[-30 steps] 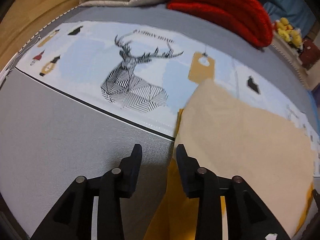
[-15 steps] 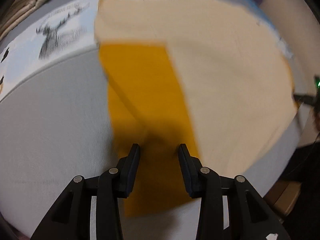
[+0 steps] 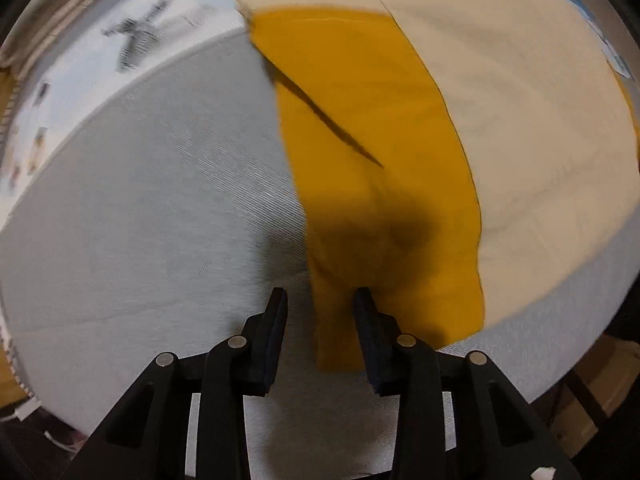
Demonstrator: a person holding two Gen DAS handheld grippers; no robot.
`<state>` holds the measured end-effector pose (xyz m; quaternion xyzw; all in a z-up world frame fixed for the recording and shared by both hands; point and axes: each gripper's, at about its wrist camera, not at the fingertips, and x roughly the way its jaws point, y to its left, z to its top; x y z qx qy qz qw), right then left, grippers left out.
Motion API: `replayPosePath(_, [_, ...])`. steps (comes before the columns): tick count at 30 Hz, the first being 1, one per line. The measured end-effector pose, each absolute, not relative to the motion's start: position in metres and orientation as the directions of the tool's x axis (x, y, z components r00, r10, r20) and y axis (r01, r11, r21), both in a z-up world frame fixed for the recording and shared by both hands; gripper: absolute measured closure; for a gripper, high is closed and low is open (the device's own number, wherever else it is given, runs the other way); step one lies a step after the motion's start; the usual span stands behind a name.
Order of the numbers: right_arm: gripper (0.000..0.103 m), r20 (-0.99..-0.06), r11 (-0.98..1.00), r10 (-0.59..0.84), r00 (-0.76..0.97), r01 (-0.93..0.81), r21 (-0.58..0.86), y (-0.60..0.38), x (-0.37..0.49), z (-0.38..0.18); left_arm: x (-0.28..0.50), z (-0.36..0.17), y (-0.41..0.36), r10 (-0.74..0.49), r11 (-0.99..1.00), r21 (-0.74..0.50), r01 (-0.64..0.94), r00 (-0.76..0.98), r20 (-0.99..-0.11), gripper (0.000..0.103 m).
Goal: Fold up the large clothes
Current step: 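Open both tools and reach to the yellow side edge of the bundle, then close the left tool on the yellow side panel edge of the jacket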
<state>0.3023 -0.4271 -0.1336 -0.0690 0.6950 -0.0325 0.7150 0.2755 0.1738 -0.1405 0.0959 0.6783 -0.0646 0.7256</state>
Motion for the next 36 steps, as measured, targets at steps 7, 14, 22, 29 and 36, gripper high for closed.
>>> replayPosePath(7, [0.073, -0.877, 0.989, -0.095, 0.471, -0.055, -0.136, -0.387, 0.294, -0.035, 0.264, -0.054, 0.153, 0.062, 0.998, 0.067, 0.003, 0.351, -0.934, 0.072])
replayPosePath(14, [0.070, -0.855, 0.946, 0.140, 0.500, -0.323, -0.033, -0.276, 0.302, -0.031, 0.242, -0.048, 0.100, 0.010, 0.993, -0.053, -0.104, 0.528, -0.849, 0.072])
replayPosePath(22, [0.070, -0.952, 0.884, 0.025, 0.304, -0.452, -0.121, -0.215, 0.317, -0.114, 0.234, -0.050, 0.082, -0.002, 0.998, -0.036, -0.047, 0.573, -0.819, 0.072])
replayPosePath(29, [0.070, -0.955, 0.915, -0.012, 0.297, -0.383, -0.130, -0.219, 0.318, -0.108, 0.233, -0.061, 0.093, -0.039, 0.999, -0.046, 0.002, 0.556, -0.830, 0.072])
replayPosePath(36, [0.070, -0.891, 0.959, 0.023, 0.453, -0.263, -0.109, -0.204, 0.279, -0.072, 0.217, -0.063, 0.092, -0.065, 0.998, -0.058, 0.031, 0.565, -0.822, 0.086])
